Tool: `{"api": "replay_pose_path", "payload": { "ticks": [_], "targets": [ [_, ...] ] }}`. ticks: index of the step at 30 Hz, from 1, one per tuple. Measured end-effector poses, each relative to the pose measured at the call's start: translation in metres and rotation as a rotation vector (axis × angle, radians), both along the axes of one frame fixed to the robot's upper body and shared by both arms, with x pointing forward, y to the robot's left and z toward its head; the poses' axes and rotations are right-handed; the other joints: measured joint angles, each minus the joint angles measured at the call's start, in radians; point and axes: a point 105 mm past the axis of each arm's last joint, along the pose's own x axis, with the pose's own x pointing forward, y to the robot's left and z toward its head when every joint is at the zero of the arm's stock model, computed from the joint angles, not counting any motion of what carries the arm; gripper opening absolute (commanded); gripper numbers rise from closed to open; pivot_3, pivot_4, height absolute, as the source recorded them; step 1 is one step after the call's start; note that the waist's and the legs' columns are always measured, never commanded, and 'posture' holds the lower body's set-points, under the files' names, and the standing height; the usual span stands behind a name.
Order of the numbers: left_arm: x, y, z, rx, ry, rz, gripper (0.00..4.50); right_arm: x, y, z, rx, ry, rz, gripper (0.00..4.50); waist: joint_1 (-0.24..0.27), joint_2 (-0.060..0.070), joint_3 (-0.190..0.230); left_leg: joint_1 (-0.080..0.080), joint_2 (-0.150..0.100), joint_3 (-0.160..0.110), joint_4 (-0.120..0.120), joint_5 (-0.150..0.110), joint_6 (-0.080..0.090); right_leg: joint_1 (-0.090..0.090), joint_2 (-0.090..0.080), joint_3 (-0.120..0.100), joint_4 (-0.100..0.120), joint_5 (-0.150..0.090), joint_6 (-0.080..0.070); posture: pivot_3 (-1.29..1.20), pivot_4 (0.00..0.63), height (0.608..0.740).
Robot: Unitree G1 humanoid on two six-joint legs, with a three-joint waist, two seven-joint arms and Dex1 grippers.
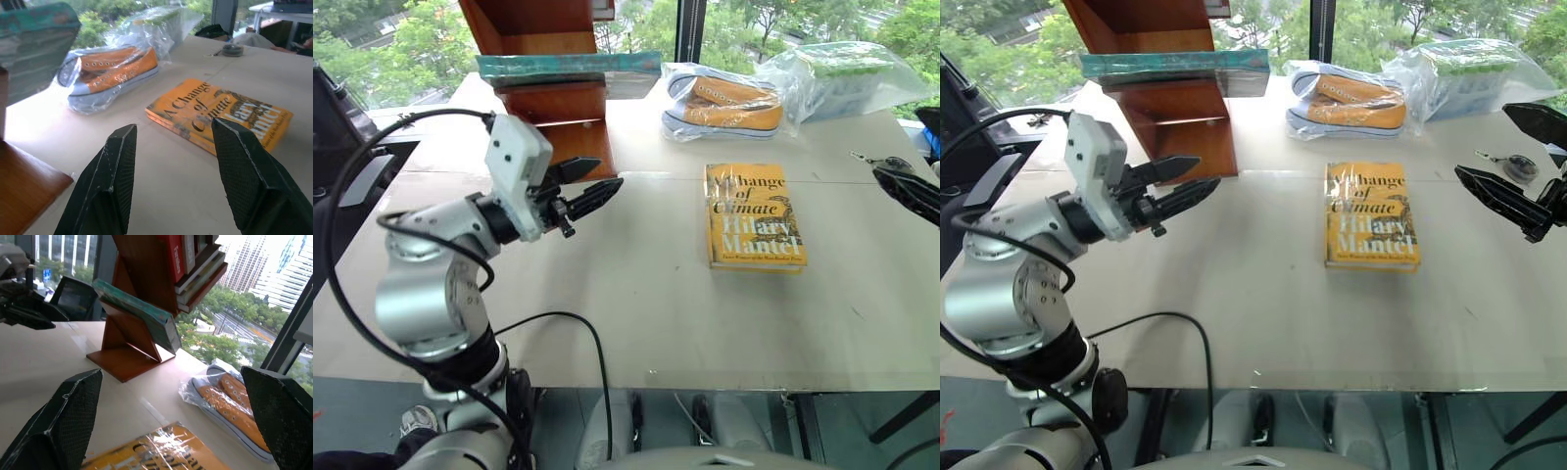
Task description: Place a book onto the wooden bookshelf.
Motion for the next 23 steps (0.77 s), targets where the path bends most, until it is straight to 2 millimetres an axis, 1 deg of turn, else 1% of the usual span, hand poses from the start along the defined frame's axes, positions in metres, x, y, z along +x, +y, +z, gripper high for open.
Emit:
{"api": "replay_pose_path", "payload": {
  "ticks": [2,5,7,8,9,10,12,13,15,17,18,21,23],
  "targets": [
    [-0.001,0.004,-0.017,-0.028,0.048,-0.011,2.46,-0.005,0.001,0.006,0.014,-0.017,0.007,4.50,0.002,-0.001,0.000,0.001,0.000,-0.001,0.000,0.000,0.000,0.002,0.000,-0.001,-0.001,0.000,0.000,0.00,0.150,0.740],
    [-0.006,0.007,-0.027,-0.030,0.066,-0.048,2.46,-0.007,0.005,0.004,0.017,-0.005,0.019,4.50,0.007,-0.002,-0.001,0.003,0.000,-0.002,0.000,0.000,0.000,0.003,0.000,-0.002,0.000,0.000,0.000,0.00,0.150,0.740],
    [-0.013,0.010,-0.034,-0.017,0.080,-0.069,2.46,-0.010,0.002,-0.002,0.015,0.031,0.004,4.50,0.009,-0.002,-0.001,0.002,0.000,-0.002,-0.001,0.000,0.000,0.003,0.000,-0.002,-0.001,0.000,0.000,0.00,0.150,0.740],
    [-0.017,0.016,-0.042,-0.006,0.114,-0.066,2.46,-0.012,-0.003,-0.010,0.003,0.066,-0.018,4.50,0.008,-0.002,-0.001,0.002,0.000,-0.002,-0.001,0.000,0.000,0.003,0.000,-0.002,-0.002,0.000,0.000,0.00,0.150,0.740],
    [-0.018,0.019,-0.046,-0.004,0.130,-0.058,2.46,-0.012,-0.005,-0.013,0.001,0.080,-0.028,4.50,0.008,-0.002,-0.001,0.002,0.000,-0.002,-0.001,0.000,0.000,0.003,0.000,-0.002,-0.003,0.000,0.000,0.00,0.150,0.740],
    [-0.022,0.026,-0.054,0.011,0.158,-0.049,2.46,-0.015,-0.011,-0.021,-0.024,0.118,-0.062,4.50,0.008,-0.002,-0.001,0.001,0.000,-0.002,-0.002,0.000,0.000,0.003,0.000,-0.002,-0.003,0.000,0.000,0.00,0.150,0.740],
    [-0.023,0.030,-0.058,0.009,0.175,-0.038,2.46,-0.017,-0.014,-0.025,-0.036,0.131,-0.077,4.50,0.008,-0.002,-0.001,0.001,0.000,-0.002,-0.002,0.000,0.000,0.003,0.000,-0.002,-0.004,0.000,0.000,0.00,0.150,0.740],
    [-0.028,0.038,-0.063,0.015,0.201,-0.023,2.46,-0.021,-0.020,-0.035,-0.087,0.174,-0.121,4.50,0.009,-0.002,-0.002,0.002,0.000,-0.002,-0.002,-0.001,0.001,0.004,0.000,-0.003,-0.004,0.000,0.000,0.00,0.150,0.740],
    [-0.033,0.043,-0.071,0.028,0.238,-0.014,2.46,-0.026,-0.028,-0.045,-0.121,0.216,-0.158,4.50,0.009,-0.002,-0.002,0.002,0.000,-0.002,-0.002,-0.001,0.002,0.004,-0.001,-0.003,-0.004,0.000,0.000,0.00,0.150,0.740],
    [-0.045,0.054,-0.089,0.034,0.324,0.015,2.46,-0.041,-0.049,-0.064,-0.164,0.318,-0.242,4.50,0.010,-0.002,-0.002,0.002,0.000,-0.002,-0.004,-0.002,0.002,0.005,-0.001,-0.003,-0.007,0.000,0.000,0.00,0.150,0.740],
    [-0.049,0.057,-0.093,0.032,0.351,0.022,2.46,-0.047,-0.058,-0.071,-0.173,0.354,-0.275,4.50,0.010,-0.002,-0.002,0.002,0.000,-0.002,-0.004,-0.002,0.003,0.005,-0.001,-0.003,-0.008,0.000,0.000,0.00,0.150,0.740],
    [-0.058,0.059,-0.096,0.032,0.391,-0.006,2.46,-0.062,-0.078,-0.089,-0.213,0.443,-0.342,4.50,0.008,-0.002,-0.002,0.004,0.001,-0.002,-0.004,-0.004,0.007,0.008,-0.001,-0.003,-0.010,0.000,0.000,0.00,0.150,0.740],
    [-0.058,0.058,-0.094,0.034,0.386,-0.017,2.46,-0.063,-0.080,-0.090,-0.225,0.442,-0.346,4.50,0.005,0.000,-0.004,0.006,0.001,-0.001,-0.004,-0.005,0.007,0.009,-0.001,-0.003,-0.010,0.001,-0.001,0.00,0.150,0.740]
  ]
}}
